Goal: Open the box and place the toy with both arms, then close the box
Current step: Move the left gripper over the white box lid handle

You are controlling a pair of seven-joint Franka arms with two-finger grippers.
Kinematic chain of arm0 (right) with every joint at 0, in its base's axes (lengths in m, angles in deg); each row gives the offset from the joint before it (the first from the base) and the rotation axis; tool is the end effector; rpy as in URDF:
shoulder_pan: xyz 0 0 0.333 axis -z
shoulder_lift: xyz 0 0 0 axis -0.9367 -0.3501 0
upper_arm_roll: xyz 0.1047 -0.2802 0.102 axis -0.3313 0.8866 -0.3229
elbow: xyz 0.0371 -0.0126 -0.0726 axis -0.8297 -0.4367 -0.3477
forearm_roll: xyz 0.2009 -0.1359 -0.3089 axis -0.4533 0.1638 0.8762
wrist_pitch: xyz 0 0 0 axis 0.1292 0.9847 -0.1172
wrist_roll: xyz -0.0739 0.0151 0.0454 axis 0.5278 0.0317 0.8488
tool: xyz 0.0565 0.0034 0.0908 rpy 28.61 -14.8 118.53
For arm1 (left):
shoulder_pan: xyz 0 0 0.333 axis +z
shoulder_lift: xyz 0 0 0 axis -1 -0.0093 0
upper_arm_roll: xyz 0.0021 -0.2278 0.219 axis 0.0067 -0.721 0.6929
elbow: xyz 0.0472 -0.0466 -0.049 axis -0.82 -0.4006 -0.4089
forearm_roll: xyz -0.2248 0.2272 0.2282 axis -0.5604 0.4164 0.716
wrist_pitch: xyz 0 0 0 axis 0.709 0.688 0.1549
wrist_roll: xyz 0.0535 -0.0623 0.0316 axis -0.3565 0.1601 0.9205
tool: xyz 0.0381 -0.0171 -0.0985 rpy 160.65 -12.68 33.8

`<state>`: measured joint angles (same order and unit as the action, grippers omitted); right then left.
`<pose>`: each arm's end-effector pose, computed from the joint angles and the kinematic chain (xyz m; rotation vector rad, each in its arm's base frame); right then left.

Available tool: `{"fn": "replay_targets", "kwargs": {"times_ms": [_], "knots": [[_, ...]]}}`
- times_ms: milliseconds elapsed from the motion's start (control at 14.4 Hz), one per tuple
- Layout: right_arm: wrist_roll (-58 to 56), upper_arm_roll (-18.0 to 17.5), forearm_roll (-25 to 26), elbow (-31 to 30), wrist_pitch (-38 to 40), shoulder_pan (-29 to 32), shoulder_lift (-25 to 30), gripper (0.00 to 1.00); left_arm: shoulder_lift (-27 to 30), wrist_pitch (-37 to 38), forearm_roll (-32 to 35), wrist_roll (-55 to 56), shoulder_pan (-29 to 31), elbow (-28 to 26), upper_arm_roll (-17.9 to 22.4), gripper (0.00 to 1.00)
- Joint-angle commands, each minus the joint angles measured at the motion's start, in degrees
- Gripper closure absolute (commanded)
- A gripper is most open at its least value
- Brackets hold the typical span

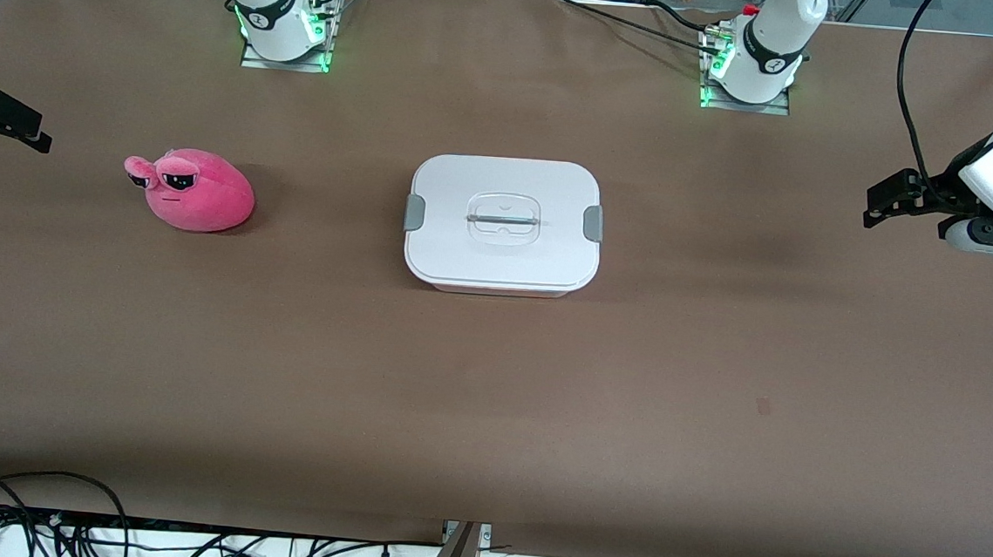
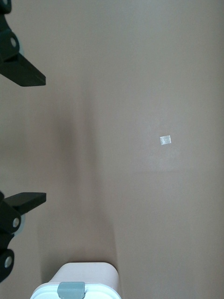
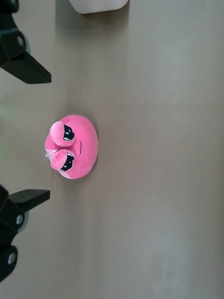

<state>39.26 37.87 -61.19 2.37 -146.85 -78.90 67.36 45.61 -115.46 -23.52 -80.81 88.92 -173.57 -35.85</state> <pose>0.5662 -0.0614 0.6102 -3.1344 -0.0588 0.0838 0.5591 -0.0189 0.5858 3.1311 -0.0944 -0.0542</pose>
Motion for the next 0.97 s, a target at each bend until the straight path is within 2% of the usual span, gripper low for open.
{"fn": "replay_targets", "kwargs": {"times_ms": [0, 277, 554, 762, 900], "knots": [[-0.7, 0.7, 1.0, 1.5, 1.3, -0.8, -0.6, 0.0, 0.3, -0.4, 1.2, -0.7, -0.2, -0.1, 0.0, 0.0], [-0.8, 0.7, 1.0, 1.6, 1.2, -0.8, -0.6, 0.0, -0.1, -0.1, 0.8, -0.6, -0.6, -0.1, -0.1, 0.0], [-0.8, 0.7, 1.0, 1.6, 1.2, -0.8, -0.6, 0.0, -0.5, 5.9, 0.2, -0.9, -1.2, -0.2, -1.0, 0.0], [-0.7, 0.7, 1.0, 1.6, 1.3, -0.8, -0.6, 0.0, -2.4, 6.7, 0.2, -0.8, -2.0, -0.1, -4.7, 0.0], [-0.8, 0.7, 1.0, 1.5, 1.3, -0.8, -0.7, 0.0, -4.5, 6.8, 0.5, -3.4, -2.8, 0.0, -8.5, 0.0]]}}
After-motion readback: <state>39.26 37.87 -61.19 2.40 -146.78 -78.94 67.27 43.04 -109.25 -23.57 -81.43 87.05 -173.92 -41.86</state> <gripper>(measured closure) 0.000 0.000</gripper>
